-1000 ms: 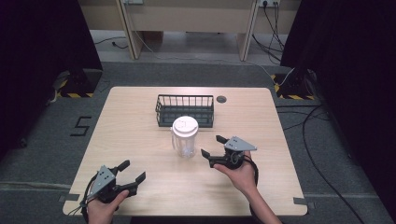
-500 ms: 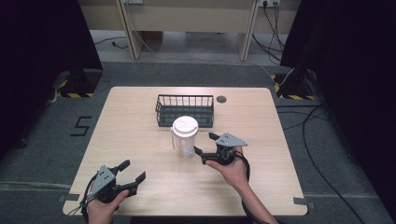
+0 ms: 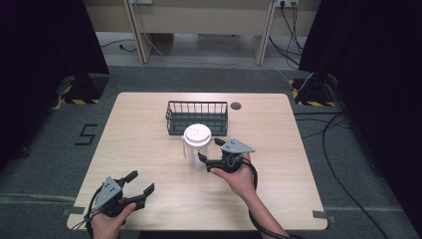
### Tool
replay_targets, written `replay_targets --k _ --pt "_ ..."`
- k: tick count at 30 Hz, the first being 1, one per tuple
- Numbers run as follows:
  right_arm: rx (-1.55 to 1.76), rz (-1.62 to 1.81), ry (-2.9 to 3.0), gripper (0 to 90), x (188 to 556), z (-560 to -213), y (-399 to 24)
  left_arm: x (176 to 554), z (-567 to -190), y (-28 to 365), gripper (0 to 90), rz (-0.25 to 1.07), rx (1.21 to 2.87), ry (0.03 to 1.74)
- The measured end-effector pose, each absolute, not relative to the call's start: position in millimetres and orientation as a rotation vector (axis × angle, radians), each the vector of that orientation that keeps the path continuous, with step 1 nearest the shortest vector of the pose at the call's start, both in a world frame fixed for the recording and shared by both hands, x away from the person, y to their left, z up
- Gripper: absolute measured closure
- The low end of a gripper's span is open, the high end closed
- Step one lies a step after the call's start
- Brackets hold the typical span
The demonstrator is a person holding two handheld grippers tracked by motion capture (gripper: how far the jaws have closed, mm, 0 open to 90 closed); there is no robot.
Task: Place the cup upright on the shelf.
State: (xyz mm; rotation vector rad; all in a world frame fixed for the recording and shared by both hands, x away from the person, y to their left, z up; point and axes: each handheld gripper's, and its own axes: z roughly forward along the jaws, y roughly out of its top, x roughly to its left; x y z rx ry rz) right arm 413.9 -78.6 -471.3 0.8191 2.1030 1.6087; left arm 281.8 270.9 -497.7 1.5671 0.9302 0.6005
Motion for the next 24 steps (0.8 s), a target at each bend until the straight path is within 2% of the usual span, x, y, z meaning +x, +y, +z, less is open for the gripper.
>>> replay_targets --k 24 --pt "0.799 1.636 2.124 13.4 430.7 -473.4 -51.8 281.3 -497.6 271.7 18.6 0.598 1.566 0.929"
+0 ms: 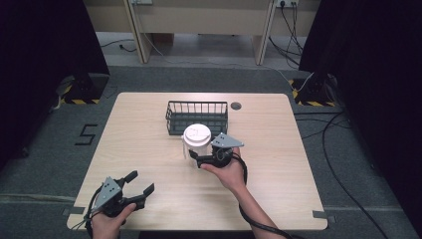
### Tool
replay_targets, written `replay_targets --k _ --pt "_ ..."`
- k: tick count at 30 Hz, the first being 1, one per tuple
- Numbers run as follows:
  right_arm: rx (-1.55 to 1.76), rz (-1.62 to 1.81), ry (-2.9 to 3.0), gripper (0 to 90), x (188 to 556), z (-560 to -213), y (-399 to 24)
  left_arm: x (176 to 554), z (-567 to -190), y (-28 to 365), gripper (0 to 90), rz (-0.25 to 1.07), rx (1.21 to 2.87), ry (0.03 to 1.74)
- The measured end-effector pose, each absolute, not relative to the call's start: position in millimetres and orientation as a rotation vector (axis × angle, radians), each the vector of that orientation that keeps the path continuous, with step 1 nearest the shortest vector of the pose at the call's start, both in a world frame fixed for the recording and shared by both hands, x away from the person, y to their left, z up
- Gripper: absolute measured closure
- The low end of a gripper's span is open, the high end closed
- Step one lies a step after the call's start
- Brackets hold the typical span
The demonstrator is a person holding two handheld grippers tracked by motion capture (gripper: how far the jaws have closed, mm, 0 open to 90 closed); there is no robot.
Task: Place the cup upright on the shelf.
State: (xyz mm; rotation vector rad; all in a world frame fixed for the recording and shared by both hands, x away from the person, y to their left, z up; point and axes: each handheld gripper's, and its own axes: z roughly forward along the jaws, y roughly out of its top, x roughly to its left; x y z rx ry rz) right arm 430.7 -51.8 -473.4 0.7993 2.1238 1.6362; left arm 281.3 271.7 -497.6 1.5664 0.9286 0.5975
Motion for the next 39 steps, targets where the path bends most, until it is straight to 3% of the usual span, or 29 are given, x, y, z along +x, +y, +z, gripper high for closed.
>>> replay_targets --k 39 --pt "0.786 1.668 2.052 17.3 429.9 -468.7 -58.3 281.3 -497.6 272.8 18.6 0.598 1.562 0.93"
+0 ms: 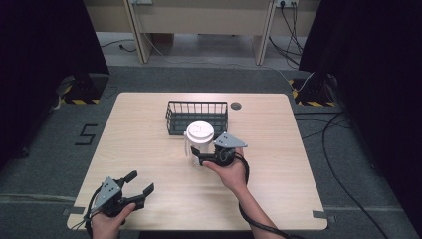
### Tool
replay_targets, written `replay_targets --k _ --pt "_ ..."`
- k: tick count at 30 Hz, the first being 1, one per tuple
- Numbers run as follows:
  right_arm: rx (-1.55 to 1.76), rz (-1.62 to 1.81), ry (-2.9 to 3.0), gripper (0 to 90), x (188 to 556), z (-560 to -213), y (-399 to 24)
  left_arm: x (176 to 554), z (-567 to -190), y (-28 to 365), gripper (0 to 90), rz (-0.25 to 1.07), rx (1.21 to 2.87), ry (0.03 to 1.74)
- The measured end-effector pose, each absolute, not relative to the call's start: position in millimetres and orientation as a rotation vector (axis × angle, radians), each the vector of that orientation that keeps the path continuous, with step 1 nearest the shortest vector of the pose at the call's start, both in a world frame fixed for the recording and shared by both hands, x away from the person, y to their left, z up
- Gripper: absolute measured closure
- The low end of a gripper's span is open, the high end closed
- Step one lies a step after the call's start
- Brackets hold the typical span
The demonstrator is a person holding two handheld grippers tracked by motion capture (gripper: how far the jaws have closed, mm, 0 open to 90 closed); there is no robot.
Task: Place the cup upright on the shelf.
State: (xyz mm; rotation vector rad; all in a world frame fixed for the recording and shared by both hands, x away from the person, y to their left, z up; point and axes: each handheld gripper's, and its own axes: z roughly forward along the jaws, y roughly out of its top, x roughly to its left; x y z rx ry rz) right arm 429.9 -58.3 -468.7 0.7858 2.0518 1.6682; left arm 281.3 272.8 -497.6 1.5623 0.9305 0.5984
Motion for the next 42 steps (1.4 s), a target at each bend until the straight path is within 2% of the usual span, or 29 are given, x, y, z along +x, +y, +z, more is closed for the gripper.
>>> replay_targets --k 42 --pt "0.812 1.709 1.913 17.3 445.6 -429.8 -73.4 281.0 -497.1 273.3 18.6 0.601 1.558 0.933"
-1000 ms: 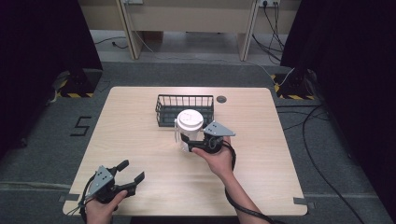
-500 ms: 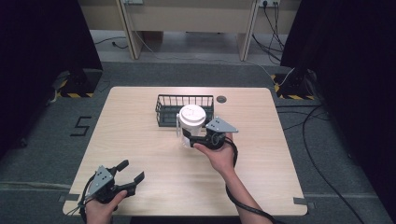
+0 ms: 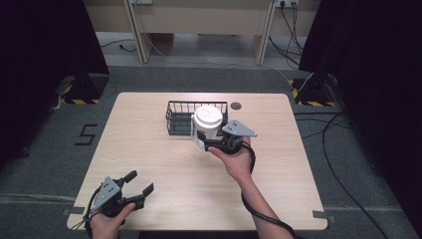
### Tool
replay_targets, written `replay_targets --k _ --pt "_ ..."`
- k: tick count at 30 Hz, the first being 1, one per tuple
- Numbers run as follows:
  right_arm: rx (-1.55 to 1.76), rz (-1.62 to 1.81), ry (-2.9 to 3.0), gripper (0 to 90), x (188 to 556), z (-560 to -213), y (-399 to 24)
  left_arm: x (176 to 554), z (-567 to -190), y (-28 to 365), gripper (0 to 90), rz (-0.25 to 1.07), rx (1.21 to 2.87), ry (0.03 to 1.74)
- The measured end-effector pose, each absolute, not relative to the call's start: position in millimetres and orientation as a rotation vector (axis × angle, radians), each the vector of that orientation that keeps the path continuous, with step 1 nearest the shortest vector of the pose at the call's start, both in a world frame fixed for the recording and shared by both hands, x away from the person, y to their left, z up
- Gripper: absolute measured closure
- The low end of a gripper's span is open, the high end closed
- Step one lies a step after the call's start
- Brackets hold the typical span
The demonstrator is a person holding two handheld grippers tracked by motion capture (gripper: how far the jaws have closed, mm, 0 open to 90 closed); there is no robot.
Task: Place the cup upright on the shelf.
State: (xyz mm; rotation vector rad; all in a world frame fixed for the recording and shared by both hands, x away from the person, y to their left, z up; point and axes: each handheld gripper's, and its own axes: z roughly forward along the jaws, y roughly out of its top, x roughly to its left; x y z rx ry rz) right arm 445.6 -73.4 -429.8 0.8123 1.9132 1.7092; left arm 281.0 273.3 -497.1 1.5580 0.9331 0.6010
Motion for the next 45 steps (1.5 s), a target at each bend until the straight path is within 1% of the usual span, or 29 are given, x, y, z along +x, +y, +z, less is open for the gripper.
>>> replay_targets --k 45 --pt "0.851 1.719 1.837 17.3 469.5 -405.2 -76.5 280.3 -496.7 275.0 18.6 0.603 1.552 0.934"
